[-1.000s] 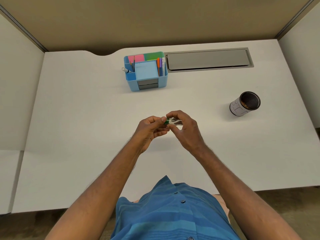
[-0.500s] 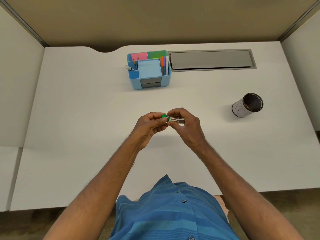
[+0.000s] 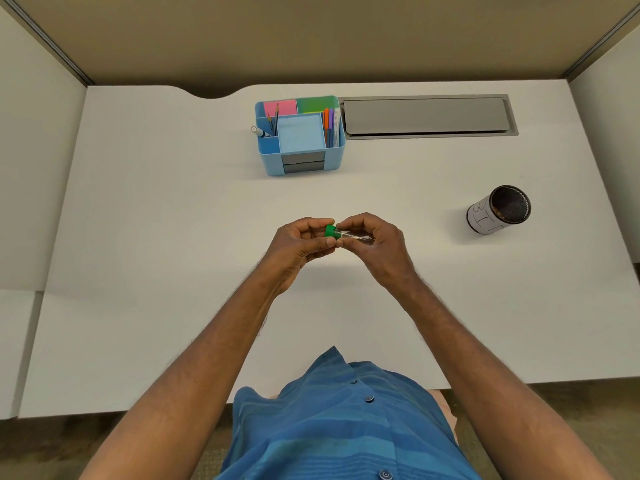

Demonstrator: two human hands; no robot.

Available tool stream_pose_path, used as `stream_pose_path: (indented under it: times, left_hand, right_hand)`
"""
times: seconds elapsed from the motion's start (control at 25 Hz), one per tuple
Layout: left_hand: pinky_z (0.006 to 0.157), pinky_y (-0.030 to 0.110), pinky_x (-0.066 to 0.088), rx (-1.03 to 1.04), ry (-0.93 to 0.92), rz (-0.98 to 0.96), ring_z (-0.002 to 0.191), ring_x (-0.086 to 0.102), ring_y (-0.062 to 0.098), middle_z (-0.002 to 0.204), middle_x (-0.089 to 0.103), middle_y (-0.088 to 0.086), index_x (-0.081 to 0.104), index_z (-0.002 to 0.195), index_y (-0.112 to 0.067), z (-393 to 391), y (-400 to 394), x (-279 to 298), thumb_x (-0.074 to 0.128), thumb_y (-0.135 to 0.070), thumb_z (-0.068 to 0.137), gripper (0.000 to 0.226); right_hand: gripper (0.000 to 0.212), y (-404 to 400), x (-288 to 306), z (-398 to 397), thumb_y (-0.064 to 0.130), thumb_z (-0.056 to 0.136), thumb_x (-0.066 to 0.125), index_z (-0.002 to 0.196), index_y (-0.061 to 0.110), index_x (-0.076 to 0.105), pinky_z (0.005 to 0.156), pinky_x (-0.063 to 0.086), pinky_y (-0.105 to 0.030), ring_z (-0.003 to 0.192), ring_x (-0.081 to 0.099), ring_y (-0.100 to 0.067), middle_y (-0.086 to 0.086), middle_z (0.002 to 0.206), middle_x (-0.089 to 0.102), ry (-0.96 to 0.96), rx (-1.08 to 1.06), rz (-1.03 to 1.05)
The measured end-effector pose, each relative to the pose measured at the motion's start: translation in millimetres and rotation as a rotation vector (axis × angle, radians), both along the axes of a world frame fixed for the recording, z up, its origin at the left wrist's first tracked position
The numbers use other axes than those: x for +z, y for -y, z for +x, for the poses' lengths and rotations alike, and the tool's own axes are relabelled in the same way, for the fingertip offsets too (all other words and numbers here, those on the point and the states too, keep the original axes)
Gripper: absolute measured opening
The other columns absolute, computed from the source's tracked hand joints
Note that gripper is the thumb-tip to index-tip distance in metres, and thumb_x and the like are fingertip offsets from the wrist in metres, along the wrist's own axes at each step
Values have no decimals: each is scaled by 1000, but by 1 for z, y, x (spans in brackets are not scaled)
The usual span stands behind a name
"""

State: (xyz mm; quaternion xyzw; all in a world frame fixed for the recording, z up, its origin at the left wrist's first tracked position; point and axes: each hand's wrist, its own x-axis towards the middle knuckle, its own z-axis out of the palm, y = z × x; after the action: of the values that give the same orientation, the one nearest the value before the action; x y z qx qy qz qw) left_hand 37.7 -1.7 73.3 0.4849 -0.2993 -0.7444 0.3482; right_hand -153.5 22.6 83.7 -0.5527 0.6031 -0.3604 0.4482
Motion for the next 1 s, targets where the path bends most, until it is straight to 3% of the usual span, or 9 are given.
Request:
stream_pose_path:
  times: [0.48, 0.68, 0.84, 1.0]
  left_hand:
    - [84, 29, 63, 23, -13, 34, 102, 78, 28, 110, 80, 14, 77, 116, -9, 8, 7, -4, 74, -7, 91, 24]
    - [80, 28, 64, 2, 16, 53, 98, 79, 30, 106, 81, 14, 80, 110, -12, 10, 8, -4, 76, -15, 91, 20]
    - [86, 31, 63, 9, 4, 36, 101, 78, 28, 107, 81, 12, 78, 114, -9, 9, 10, -4, 75, -2, 88, 27]
    - [94, 34, 61, -15, 78, -23, 106, 76, 26, 111, 80, 9, 79, 110, -14, 9, 12, -2, 76, 5, 85, 32]
  right_hand:
    - [18, 8, -8, 5, 19, 86, 83, 103, 23, 77, 91, 63, -34, 98, 76, -9, 10, 100, 79, 24, -12, 36]
    - [19, 10, -7, 7, 10, 88, 80, 105, 19, 77, 93, 61, -29, 98, 73, -7, 14, 98, 76, -41, 42, -28]
    - [19, 12, -8, 5, 19, 87, 83, 104, 24, 76, 92, 61, -27, 99, 75, -6, 15, 100, 78, -17, 39, -1]
    - [19, 13, -10, 5, 22, 85, 84, 100, 31, 77, 91, 63, -33, 99, 77, -8, 13, 101, 80, 41, -1, 56]
